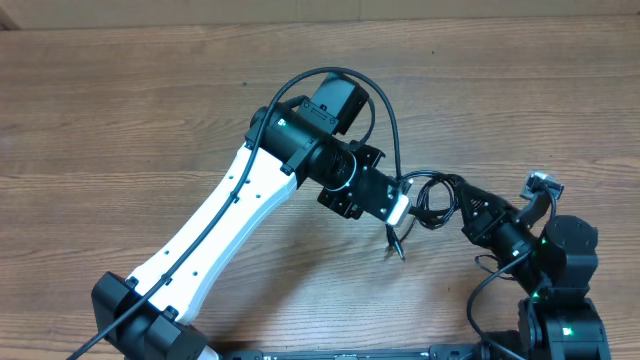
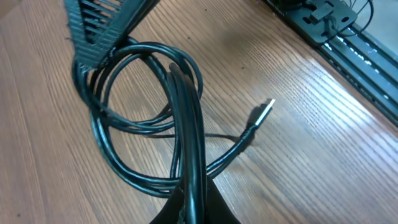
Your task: Untangle cables
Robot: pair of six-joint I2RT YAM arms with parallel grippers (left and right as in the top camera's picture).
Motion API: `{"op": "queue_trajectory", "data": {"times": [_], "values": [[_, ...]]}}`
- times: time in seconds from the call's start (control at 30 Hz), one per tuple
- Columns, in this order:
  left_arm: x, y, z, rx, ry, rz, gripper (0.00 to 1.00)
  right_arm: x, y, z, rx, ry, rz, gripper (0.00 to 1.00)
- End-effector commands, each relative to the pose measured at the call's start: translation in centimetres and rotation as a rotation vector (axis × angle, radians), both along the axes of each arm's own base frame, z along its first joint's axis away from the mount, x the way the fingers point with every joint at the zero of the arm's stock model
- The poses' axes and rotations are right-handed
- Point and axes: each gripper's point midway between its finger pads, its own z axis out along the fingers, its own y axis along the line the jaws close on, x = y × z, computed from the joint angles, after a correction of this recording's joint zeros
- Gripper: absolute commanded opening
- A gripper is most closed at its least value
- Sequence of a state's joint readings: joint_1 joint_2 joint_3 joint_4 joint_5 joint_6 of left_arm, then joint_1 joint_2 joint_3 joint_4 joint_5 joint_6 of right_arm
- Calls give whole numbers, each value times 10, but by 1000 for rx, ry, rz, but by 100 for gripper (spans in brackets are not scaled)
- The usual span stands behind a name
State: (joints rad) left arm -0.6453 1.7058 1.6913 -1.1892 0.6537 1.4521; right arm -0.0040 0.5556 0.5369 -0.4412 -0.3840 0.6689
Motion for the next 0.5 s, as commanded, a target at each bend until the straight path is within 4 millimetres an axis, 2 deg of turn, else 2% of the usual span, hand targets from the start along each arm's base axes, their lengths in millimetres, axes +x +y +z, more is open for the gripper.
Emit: {"op": "queue_trajectory", "data": {"times": [0.0, 0.2, 0.33, 0.47], "values": [[1, 2, 19, -12, 39, 101, 4, 5, -19, 5, 64, 35, -158, 4], [5, 5, 17, 22, 148, 250, 4, 7, -39, -1, 139, 85, -316, 4], [10, 9, 13, 61, 199, 361, 4, 4, -54, -13, 158, 140, -429, 4], [16, 14, 9, 97, 221, 449, 4, 1, -58, -18, 145, 159, -453, 4]]}}
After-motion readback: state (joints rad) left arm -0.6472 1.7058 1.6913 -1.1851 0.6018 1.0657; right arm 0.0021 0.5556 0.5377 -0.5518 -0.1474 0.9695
